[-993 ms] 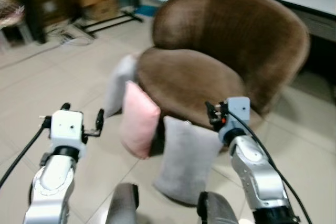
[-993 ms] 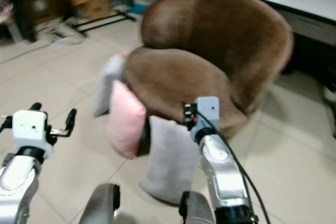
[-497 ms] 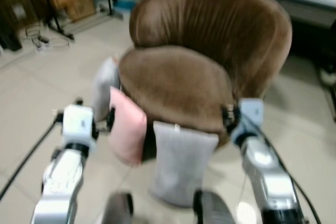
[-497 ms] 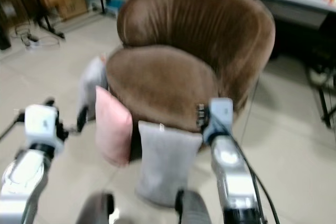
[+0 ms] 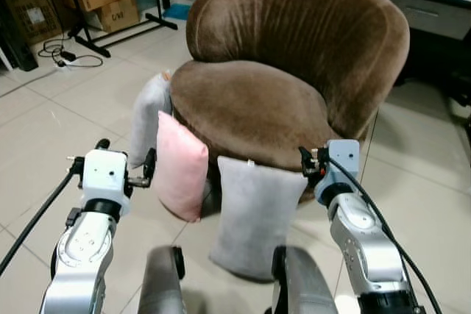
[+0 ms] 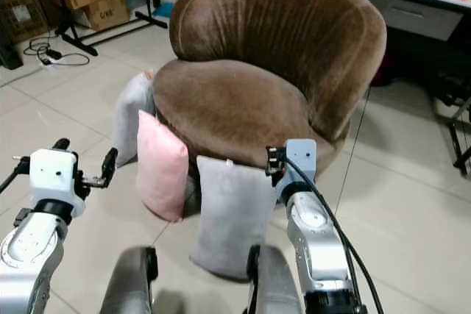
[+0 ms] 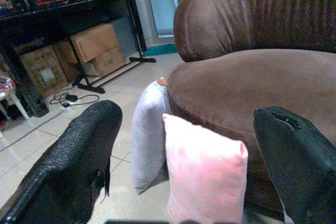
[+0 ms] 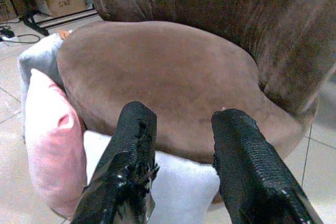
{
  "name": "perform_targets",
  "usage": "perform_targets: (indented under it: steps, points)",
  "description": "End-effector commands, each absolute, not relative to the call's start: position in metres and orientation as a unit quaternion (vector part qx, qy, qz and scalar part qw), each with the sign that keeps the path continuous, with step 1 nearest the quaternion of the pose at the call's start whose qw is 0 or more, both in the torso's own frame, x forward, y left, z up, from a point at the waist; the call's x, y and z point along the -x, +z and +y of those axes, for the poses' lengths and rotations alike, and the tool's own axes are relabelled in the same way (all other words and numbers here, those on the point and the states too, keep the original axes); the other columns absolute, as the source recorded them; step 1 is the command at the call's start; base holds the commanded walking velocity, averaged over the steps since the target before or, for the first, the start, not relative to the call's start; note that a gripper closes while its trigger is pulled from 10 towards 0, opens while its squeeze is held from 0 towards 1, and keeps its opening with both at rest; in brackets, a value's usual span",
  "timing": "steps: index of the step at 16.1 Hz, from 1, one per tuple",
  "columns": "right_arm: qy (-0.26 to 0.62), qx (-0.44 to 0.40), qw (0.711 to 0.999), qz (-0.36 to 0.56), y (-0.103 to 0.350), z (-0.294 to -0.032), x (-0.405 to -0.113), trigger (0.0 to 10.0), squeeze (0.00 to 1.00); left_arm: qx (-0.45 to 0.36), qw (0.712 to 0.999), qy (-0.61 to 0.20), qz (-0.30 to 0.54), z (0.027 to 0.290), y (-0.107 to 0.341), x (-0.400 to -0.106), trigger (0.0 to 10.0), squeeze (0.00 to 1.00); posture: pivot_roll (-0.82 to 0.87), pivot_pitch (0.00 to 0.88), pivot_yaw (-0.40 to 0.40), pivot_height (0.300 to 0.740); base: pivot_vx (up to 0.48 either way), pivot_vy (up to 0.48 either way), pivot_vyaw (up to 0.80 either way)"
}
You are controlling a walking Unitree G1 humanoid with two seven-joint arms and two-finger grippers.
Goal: Move the pillow to the sofa from floor
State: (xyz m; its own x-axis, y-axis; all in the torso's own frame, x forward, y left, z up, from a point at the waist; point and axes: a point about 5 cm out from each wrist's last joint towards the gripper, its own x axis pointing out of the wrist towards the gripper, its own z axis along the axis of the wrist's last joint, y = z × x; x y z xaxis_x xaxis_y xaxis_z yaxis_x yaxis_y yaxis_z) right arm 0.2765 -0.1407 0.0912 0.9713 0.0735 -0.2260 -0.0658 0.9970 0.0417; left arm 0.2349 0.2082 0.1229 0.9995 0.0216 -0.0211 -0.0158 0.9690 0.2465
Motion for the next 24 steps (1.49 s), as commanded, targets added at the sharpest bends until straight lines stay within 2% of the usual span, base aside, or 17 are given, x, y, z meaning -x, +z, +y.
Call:
perform_targets:
  steps: [1, 6, 15, 20, 24]
  points:
    - [0.035, -0.016, 0.992, 0.117, 0.0918, -0.1423, -0.2766, 10.0, 0.0, -0.124, 0.992, 0.011, 0.007, 0.2071, 0.1239, -0.2362, 10.0, 0.0, -0.01, 0.0, -0.039, 0.505, 0.0, 0.0, 0.0]
    - [0.03, -0.008, 0.993, 0.112, 0.0926, -0.143, -0.2792, 10.0, 0.0, -0.111, 0.994, -0.007, 0.005, 0.2047, 0.1239, -0.2363, 10.0, 0.0, -0.02, 0.0, -0.038, 0.495, 0.0, 0.0, 0.0]
    - [0.033, -0.007, 0.995, 0.095, 0.0965, -0.1416, -0.2819, 10.0, 0.0, -0.111, 0.994, -0.01, 0.004, 0.2058, 0.1234, -0.2374, 10.0, 0.0, -0.01, 0.0, -0.038, 0.495, 0.325, 0.0, 0.0]
    - [0.034, 0.002, 0.995, 0.096, 0.0957, -0.141, -0.2828, 10.0, 0.0, -0.112, 0.994, -0.01, 0.004, 0.2066, 0.1234, -0.2378, 10.0, 0.0, -0.01, 0.0, -0.039, 0.495, 0.324, 0.0, 0.73]
    - [0.017, -0.026, 0.995, 0.093, 0.0968, -0.1448, -0.2847, 10.0, 0.0, -0.123, 0.992, -0.005, 0.007, 0.2077, 0.1225, -0.2392, 10.0, 0.0, -0.01, 0.0, -0.039, 0.495, 0.074, 0.0, 0.0]
